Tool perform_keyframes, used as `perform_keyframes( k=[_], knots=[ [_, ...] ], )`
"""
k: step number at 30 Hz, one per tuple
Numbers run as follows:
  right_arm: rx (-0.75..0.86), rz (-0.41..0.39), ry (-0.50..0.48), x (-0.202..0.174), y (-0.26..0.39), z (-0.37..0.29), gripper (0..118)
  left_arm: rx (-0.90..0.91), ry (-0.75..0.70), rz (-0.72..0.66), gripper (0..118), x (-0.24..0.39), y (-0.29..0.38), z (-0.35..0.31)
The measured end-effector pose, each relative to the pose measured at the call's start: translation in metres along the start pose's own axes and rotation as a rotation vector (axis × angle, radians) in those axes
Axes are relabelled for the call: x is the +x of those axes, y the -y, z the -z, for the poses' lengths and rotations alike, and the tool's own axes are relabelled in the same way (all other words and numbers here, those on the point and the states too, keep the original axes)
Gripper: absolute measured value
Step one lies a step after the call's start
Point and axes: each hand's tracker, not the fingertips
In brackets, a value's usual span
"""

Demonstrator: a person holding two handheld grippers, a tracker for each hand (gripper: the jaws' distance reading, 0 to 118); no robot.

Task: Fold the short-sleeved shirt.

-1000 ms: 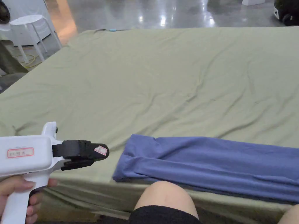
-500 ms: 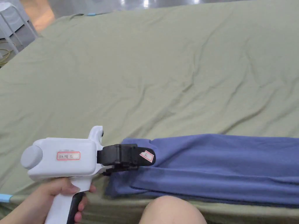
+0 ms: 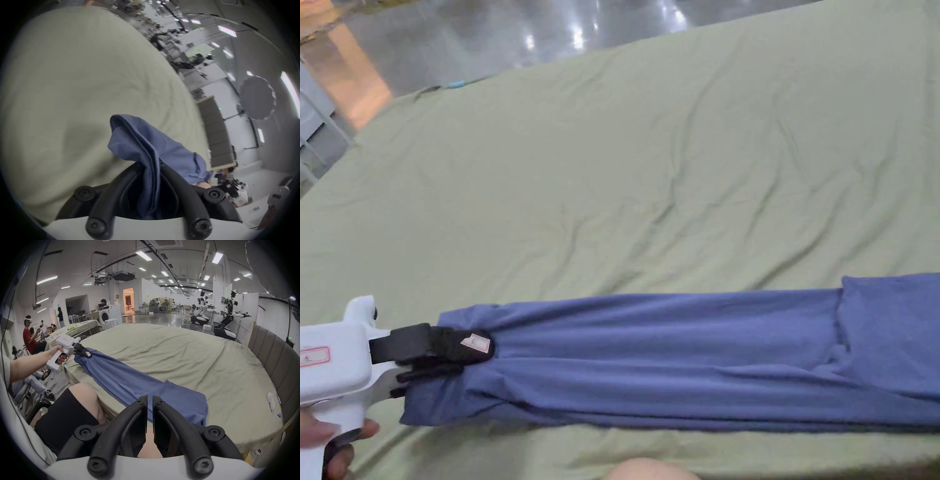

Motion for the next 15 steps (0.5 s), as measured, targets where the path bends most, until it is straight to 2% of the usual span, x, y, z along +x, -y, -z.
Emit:
perform_keyframes(
  k=[3, 7, 9, 11, 15],
  knots=[
    [0.019, -0.008, -0.028, -0.005, 0.01, -0.016, 9, -0.025, -0.181, 0.014, 6, 0.016, -0.003, -0.019],
    [0.051, -0.012, -0.068, -0.001, 0.028, -0.036, 9, -0.004, -0.134, 0.073, 6, 0.084, 0.004, -0.031],
    [0.061, 0.026, -0.096, 0.006, 0.039, -0.046, 9, -0.017, -0.205, 0.156, 6, 0.126, 0.009, -0.021],
    [0.068, 0.054, -0.08, 0.012, 0.05, -0.058, 9, -0.028, -0.267, 0.221, 6, 0.161, 0.017, -0.001],
    [0.104, 0.105, -0.064, 0.024, 0.07, -0.082, 9, -0.153, -0.212, 0.313, 6, 0.212, 0.04, 0.057]
  ],
)
